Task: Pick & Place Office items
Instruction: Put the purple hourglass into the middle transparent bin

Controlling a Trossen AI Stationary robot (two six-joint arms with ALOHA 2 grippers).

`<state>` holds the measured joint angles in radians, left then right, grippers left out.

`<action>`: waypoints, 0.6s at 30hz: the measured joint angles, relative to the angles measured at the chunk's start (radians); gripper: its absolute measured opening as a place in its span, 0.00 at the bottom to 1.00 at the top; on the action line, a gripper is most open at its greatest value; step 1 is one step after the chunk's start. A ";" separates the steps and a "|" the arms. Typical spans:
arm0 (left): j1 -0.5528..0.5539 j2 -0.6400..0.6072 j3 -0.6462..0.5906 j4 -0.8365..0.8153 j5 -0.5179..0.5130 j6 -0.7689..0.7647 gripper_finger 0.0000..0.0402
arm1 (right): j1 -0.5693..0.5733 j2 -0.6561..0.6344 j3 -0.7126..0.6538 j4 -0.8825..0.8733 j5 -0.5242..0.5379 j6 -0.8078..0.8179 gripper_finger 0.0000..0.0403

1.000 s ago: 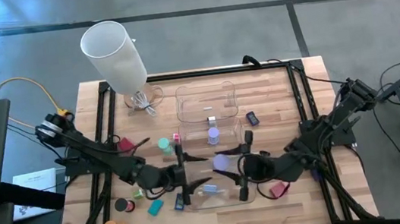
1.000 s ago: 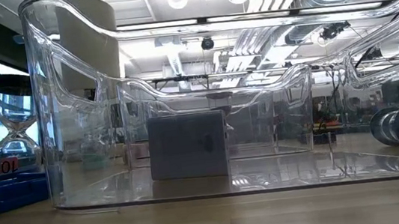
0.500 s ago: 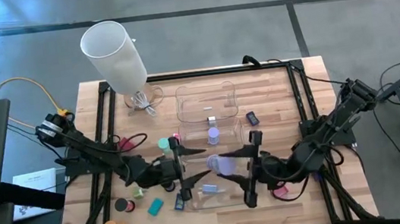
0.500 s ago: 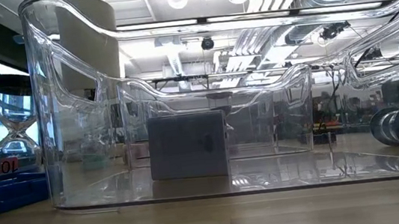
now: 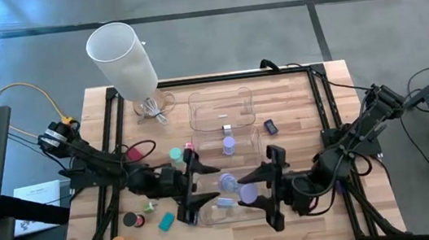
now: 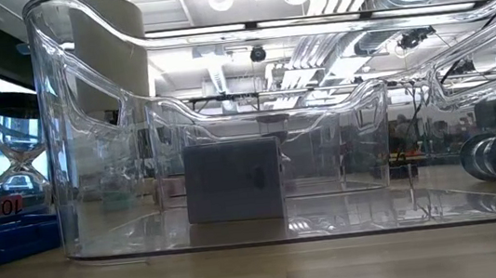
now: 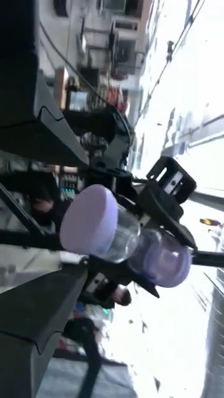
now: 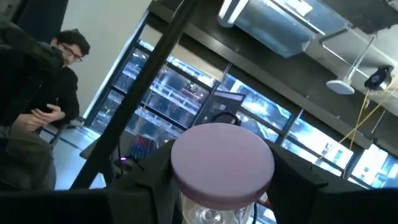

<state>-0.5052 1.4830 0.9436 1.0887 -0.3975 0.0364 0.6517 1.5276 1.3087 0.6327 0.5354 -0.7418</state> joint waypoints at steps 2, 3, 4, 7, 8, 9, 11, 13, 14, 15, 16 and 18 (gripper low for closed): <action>0.023 0.000 0.000 -0.003 0.035 -0.049 0.68 | -0.006 0.000 0.000 0.002 -0.005 -0.015 0.45; 0.033 0.000 0.000 -0.006 0.053 -0.085 0.68 | -0.009 0.000 0.000 0.003 -0.006 -0.021 0.45; 0.043 0.000 0.000 -0.006 0.071 -0.123 0.68 | -0.013 0.000 0.000 0.004 -0.009 -0.023 0.45; 0.070 0.000 0.000 -0.002 0.139 -0.221 0.68 | -0.027 0.000 0.000 0.000 -0.015 -0.023 0.45; 0.077 0.000 0.000 -0.002 0.167 -0.241 0.68 | -0.032 0.000 0.000 0.000 -0.015 -0.024 0.45; 0.084 0.000 0.000 -0.001 0.198 -0.254 0.68 | -0.035 0.000 0.000 0.001 -0.015 -0.029 0.45; 0.097 0.000 0.000 0.011 0.253 -0.274 0.68 | -0.040 0.000 0.000 0.002 -0.015 -0.046 0.45; 0.108 0.000 0.000 0.015 0.284 -0.292 0.68 | -0.044 0.000 0.000 0.001 -0.021 -0.056 0.45; 0.114 0.000 0.000 0.014 0.293 -0.296 0.68 | -0.047 0.000 0.000 0.001 -0.026 -0.057 0.45; 0.120 0.000 0.000 0.014 0.297 -0.297 0.68 | -0.051 0.000 0.000 0.001 -0.043 -0.056 0.45; 0.126 0.000 0.000 0.015 0.307 -0.296 0.68 | -0.052 0.000 0.000 0.001 -0.057 -0.054 0.45; 0.139 0.000 0.000 0.020 0.336 -0.293 0.68 | -0.059 0.000 0.000 0.000 -0.086 -0.052 0.45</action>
<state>-0.3658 1.4830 0.9436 1.1087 -0.0611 -0.2562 0.5927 1.5280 1.3087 0.6327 0.4489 -0.7940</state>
